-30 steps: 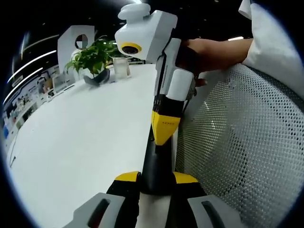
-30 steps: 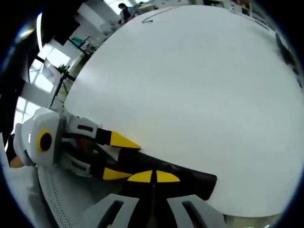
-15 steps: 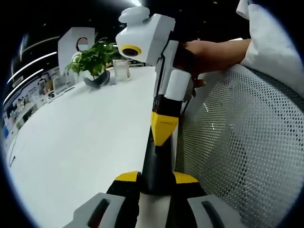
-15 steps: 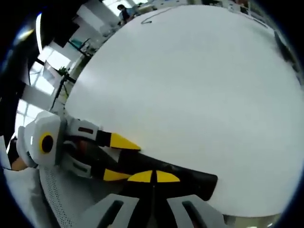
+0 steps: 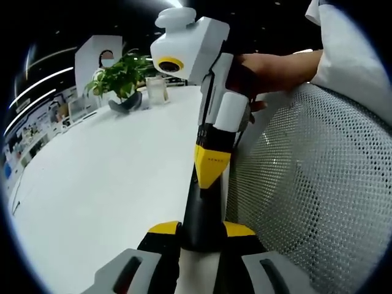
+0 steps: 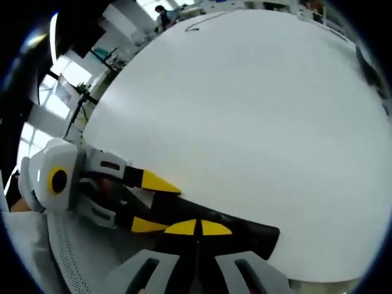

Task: Press the specified remote control buttons in sequence, fully releasing each button before pressing the next.

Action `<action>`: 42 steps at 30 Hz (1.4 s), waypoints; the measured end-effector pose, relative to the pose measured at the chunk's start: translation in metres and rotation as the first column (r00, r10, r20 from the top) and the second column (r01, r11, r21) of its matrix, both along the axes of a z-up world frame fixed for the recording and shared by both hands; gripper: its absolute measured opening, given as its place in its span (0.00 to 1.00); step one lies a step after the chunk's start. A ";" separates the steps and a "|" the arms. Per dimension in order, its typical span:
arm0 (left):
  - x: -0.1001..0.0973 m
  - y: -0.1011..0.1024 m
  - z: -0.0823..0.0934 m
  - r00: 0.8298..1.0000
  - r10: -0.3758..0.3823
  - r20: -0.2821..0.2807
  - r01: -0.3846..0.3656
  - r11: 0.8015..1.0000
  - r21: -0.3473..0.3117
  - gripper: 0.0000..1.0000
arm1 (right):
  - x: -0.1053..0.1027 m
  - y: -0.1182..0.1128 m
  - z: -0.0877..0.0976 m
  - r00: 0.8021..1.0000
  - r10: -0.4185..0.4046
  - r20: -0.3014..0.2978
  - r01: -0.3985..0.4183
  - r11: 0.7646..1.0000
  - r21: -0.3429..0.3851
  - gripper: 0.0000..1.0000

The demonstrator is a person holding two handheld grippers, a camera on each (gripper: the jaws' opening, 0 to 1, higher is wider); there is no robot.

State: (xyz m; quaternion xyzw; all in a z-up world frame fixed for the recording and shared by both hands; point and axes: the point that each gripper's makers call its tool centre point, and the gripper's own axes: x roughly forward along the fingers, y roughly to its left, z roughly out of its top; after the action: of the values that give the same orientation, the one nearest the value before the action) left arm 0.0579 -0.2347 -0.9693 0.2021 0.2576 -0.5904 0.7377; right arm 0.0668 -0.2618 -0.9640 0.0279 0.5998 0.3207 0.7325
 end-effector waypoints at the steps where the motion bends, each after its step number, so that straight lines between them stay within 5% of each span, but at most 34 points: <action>1: 0.000 0.000 0.000 1.000 0.002 0.002 -0.002 1.000 0.001 0.25 | 0.000 0.000 0.000 1.000 -0.006 -0.004 0.006 1.000 0.007 0.00; 9: 0.000 0.000 0.000 1.000 0.005 0.002 -0.005 1.000 0.006 0.25 | -0.002 0.002 0.004 1.000 -0.020 -0.012 0.021 1.000 0.024 0.00; 13: 0.000 0.000 0.000 1.000 0.002 0.003 -0.002 1.000 0.005 0.25 | 0.000 0.011 0.010 0.999 -0.033 -0.011 0.034 0.996 0.087 0.00; 24: 0.000 0.001 -0.001 1.000 0.008 0.003 -0.008 1.000 0.005 0.25 | -0.009 0.017 0.000 0.999 0.047 0.001 -0.047 0.998 0.031 0.00; 34: -0.001 0.002 0.000 1.000 0.018 0.011 -0.018 1.000 -0.003 0.25 | -0.009 0.017 0.002 1.000 0.028 -0.001 -0.028 0.998 0.055 0.00; 42: -0.001 0.002 0.000 1.000 0.022 0.000 -0.022 1.000 -0.006 0.25 | -0.008 0.018 0.002 0.996 0.065 0.067 -0.065 0.998 0.005 0.00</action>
State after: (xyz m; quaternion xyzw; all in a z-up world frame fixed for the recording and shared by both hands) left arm 0.0572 -0.2327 -0.9694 0.1971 0.2579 -0.5830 0.7448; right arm 0.0589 -0.2442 -0.9622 0.0001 0.5746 0.3470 0.7412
